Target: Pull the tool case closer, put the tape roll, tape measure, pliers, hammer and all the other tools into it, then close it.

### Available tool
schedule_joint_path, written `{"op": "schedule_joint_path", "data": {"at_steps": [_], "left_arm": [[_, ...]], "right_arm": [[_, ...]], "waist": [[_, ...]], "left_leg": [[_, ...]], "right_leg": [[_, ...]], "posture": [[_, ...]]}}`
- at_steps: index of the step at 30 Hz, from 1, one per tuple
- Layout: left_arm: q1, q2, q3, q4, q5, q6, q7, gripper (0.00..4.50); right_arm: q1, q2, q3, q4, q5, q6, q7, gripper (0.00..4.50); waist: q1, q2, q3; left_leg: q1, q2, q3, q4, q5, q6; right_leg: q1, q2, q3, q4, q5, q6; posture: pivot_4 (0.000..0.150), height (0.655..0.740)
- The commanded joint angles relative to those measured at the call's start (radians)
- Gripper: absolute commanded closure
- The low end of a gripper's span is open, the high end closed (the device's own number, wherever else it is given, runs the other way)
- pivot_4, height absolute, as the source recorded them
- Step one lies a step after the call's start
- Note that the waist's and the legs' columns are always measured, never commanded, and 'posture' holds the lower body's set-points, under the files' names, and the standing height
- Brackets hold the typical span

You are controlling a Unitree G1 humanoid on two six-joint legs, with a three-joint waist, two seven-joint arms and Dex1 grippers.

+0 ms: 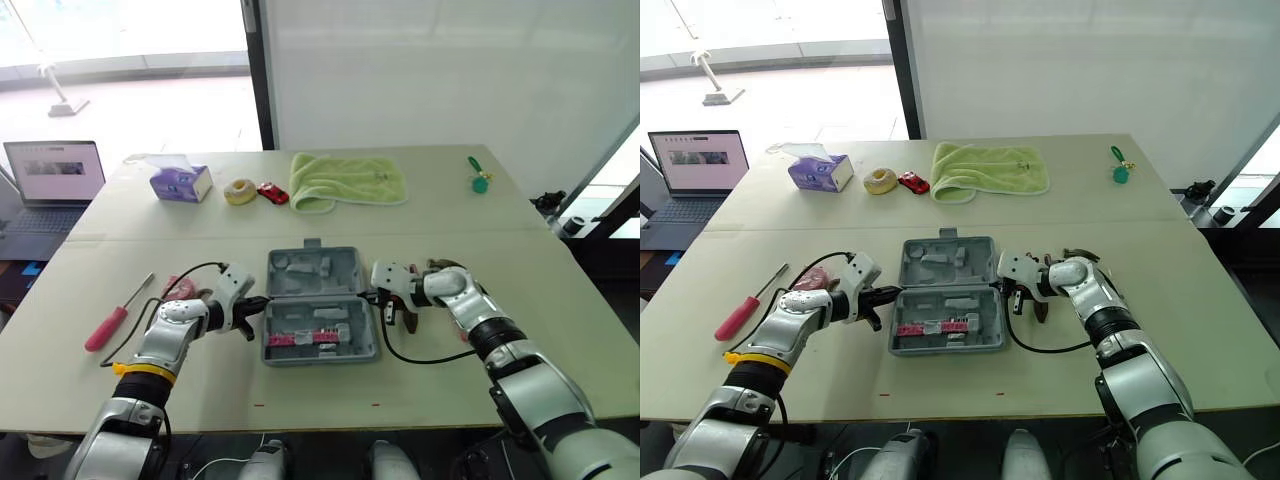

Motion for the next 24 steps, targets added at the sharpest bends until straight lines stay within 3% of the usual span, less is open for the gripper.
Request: {"op": "schedule_joint_path", "data": {"at_steps": [1,13,20,24], "left_arm": [[0.060,0.000,-0.050,-0.074,-0.009,-0.008,-0.082,4.50],[0.215,0.097,-0.029,-0.333,-0.073,0.054,-0.211,4.50],[0.312,0.124,-0.007,-0.366,-0.067,0.040,-0.200,4.50],[0.322,0.117,-0.014,-0.368,-0.065,0.040,-0.188,4.50]], "right_arm": [[0.032,0.013,0.014,-0.105,0.007,-0.006,0.041,4.45],[0.223,-0.027,0.024,-0.474,0.041,0.185,0.115,4.45],[0.391,-0.057,0.029,-0.764,0.062,0.392,0.118,4.45],[0.443,-0.078,0.028,-0.837,0.060,0.459,0.113,4.45]], "waist": [[-0.005,0.000,0.000],[-0.018,0.000,0.000],[-0.018,0.000,0.000],[-0.016,0.000,-0.001]], "left_leg": [[0.000,0.000,0.000,0.000,0.000,0.000],[0.001,0.000,0.000,-0.001,0.000,0.000],[0.001,0.001,0.000,-0.001,-0.001,0.001],[0.001,0.001,0.000,-0.001,-0.001,0.001]], "right_leg": [[0.000,0.000,0.000,0.000,0.000,0.000],[0.000,0.000,0.000,0.001,0.000,0.000],[-0.001,0.000,0.001,0.001,0.000,0.000],[0.000,0.000,0.001,0.000,0.000,0.000]], "posture": [[0.150,0.7367],[0.150,0.7367],[0.150,0.7367],[0.150,0.7367]]}}
